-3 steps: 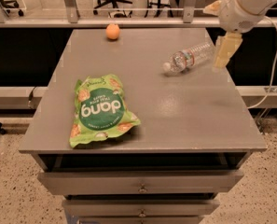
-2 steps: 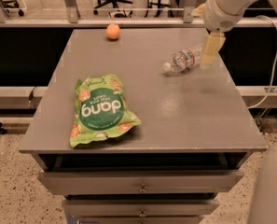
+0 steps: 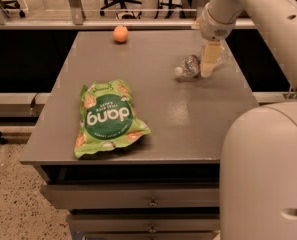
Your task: Pick water bottle
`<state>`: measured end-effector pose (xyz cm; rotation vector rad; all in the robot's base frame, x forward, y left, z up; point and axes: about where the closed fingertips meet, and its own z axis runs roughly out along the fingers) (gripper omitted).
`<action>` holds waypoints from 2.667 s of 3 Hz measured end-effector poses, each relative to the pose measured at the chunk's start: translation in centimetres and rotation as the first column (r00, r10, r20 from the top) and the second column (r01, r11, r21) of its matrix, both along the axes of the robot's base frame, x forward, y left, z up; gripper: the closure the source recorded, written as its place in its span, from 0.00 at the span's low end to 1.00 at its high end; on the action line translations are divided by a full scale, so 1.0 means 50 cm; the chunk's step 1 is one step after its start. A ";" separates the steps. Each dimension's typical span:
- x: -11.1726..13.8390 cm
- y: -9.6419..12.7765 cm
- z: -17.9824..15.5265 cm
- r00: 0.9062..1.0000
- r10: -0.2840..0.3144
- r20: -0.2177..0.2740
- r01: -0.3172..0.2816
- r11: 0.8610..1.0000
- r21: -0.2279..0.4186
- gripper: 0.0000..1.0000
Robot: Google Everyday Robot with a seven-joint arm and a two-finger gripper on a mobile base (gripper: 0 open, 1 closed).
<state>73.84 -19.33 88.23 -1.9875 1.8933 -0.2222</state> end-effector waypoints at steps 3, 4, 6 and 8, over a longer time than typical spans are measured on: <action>-0.001 -0.002 -0.046 0.997 0.000 -0.072 -0.001 1.000 -0.016 0.49; -0.008 0.000 -0.043 0.997 0.009 -0.078 -0.010 1.000 -0.015 0.72; -0.081 0.068 0.103 0.994 0.109 -0.011 -0.104 0.970 0.221 1.00; -0.156 0.143 0.228 0.986 0.164 -0.010 -0.125 0.786 0.605 1.00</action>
Offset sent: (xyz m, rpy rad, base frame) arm -0.0007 -0.0082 -0.0196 -0.0227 0.0804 -0.0090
